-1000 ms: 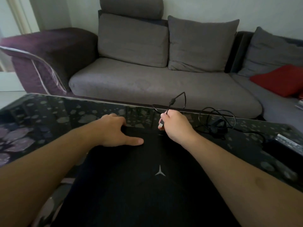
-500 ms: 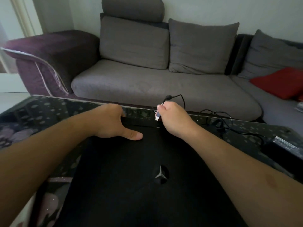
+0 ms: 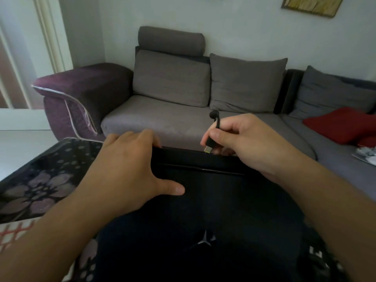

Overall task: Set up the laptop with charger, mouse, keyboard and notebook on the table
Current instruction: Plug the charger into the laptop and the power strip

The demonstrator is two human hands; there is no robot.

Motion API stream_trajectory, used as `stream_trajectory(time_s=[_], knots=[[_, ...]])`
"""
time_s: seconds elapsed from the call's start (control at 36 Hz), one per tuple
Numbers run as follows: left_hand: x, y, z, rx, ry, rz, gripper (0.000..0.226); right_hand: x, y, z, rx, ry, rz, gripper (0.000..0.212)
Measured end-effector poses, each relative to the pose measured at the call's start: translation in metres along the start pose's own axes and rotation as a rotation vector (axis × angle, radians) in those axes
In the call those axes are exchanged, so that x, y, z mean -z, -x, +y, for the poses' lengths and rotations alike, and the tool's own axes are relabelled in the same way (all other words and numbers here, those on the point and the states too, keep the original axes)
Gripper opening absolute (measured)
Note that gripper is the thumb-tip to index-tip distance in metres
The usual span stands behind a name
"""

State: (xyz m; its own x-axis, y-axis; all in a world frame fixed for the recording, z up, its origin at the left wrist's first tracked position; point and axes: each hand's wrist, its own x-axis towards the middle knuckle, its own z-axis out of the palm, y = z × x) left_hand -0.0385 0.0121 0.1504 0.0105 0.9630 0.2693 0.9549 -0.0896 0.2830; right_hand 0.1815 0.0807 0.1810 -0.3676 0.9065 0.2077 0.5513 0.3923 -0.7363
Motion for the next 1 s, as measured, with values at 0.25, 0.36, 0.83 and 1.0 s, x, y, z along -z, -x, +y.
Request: stream_trajectory(time_s=[0.25,0.36,0.83,1.0], knots=[[0.003,0.031,-0.005,-0.104,0.011,0.206,0.078,0.004,0.018,-0.026,0.077,-0.195,0.006,0.016],[0.001,0.039,-0.009,-0.138,0.032,0.265,0.082,0.005,0.020,-0.030,0.088,-0.196,0.022,0.008],[-0.001,0.041,-0.007,-0.175,0.033,0.343,0.082,-0.003,0.027,-0.045,0.119,-0.051,-0.022,0.005],[-0.003,0.039,-0.011,-0.175,0.030,0.317,0.081,-0.003,0.027,-0.045,0.117,0.008,-0.013,0.006]])
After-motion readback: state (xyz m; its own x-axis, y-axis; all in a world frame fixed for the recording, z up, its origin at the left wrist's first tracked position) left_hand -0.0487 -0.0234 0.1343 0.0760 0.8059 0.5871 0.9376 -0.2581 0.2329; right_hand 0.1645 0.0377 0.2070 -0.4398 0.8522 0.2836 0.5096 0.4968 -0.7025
